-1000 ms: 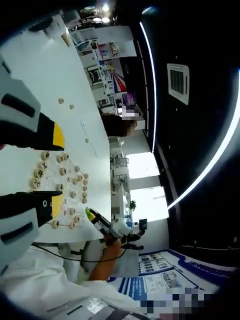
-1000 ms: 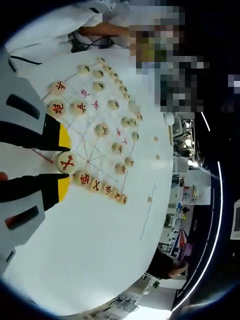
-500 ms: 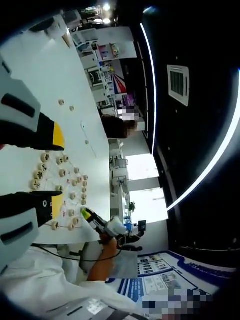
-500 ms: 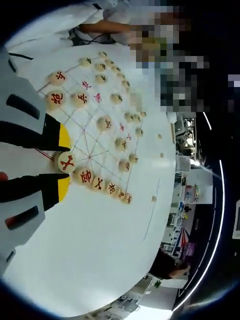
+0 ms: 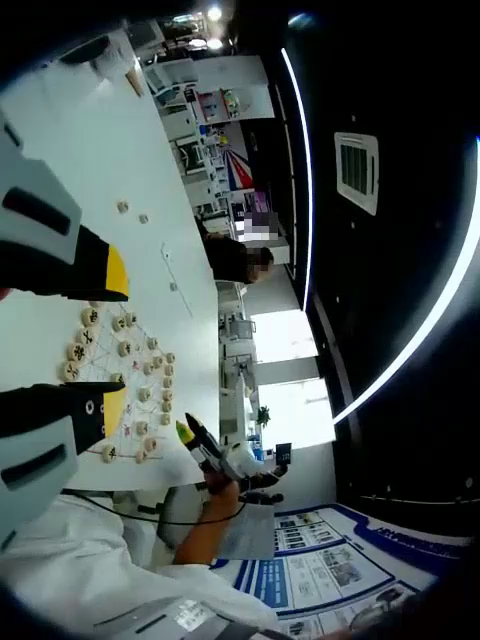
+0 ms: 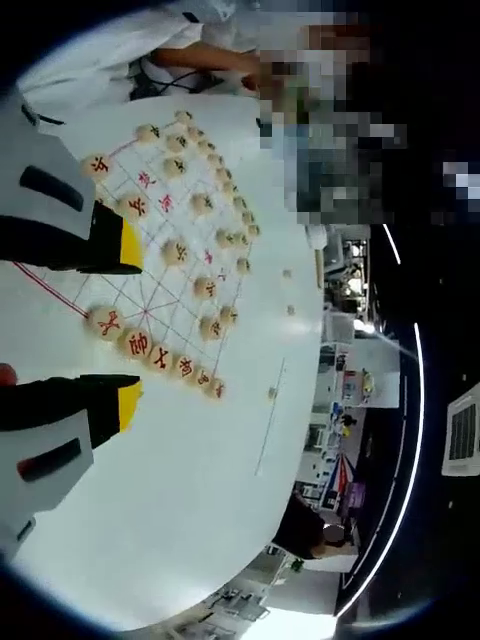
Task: Pick up the chess pieces one by one and place each piece onto its starting position on the chessboard, setting the pieces on their correct points until all the chess pieces are arranged in the starting layout
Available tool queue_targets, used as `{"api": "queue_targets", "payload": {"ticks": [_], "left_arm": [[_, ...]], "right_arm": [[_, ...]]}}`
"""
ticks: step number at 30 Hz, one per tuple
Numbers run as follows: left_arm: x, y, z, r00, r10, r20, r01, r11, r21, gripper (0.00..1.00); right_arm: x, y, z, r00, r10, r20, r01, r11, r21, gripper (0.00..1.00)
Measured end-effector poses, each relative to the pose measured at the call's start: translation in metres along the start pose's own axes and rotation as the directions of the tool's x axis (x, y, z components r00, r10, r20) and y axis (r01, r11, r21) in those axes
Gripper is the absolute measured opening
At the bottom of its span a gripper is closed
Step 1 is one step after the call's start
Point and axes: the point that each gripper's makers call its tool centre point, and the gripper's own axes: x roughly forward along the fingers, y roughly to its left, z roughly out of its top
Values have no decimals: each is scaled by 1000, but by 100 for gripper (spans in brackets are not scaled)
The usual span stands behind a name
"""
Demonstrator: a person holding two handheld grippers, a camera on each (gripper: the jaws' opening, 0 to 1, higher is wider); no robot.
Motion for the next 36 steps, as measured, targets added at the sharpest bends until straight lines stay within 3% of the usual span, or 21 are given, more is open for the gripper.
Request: {"api": "queue_targets", "payload": {"ticks": [7, 15, 17, 19, 26, 30, 32, 34, 36], "left_arm": [[-4, 6, 2, 1000, 19, 9, -19, 1000, -11, 34], [-6, 18, -4, 998, 66, -11, -66, 998, -23, 35], [-7, 32, -17, 988, 132, -76, -132, 991, 14, 36], [-7, 39, -23, 981, 166, -104, -165, 986, 20, 36], [-12, 49, -21, 975, 201, -95, -201, 980, 11, 36], [-12, 50, -20, 975, 203, -87, -203, 979, 5, 36], [-12, 51, -20, 975, 206, -87, -206, 978, 4, 36], [-13, 52, -20, 974, 211, -85, -212, 977, 2, 36], [-15, 54, -20, 973, 218, -80, -218, 976, -2, 36]], "right_arm": [[5, 7, 36, 998, -2, 63, 3, 1000, -14, 39], [40, 16, 70, 997, -3, 77, 8, 998, -60, 39], [53, 15, 78, 998, -1, 64, 6, 997, -81, 38], [65, 14, 87, 998, 1, 61, 5, 996, -90, 38], [118, 10, 124, 998, 45, 50, -41, 996, -84, 37], [155, 21, 137, 996, 83, 36, -80, 994, -72, 38], [168, 46, 137, 995, 101, 24, -98, 991, -91, 38], [186, 48, 140, 993, 115, 7, -114, 988, -102, 38], [214, 64, 138, 990, 140, -20, -141, 984, -111, 39]]}}
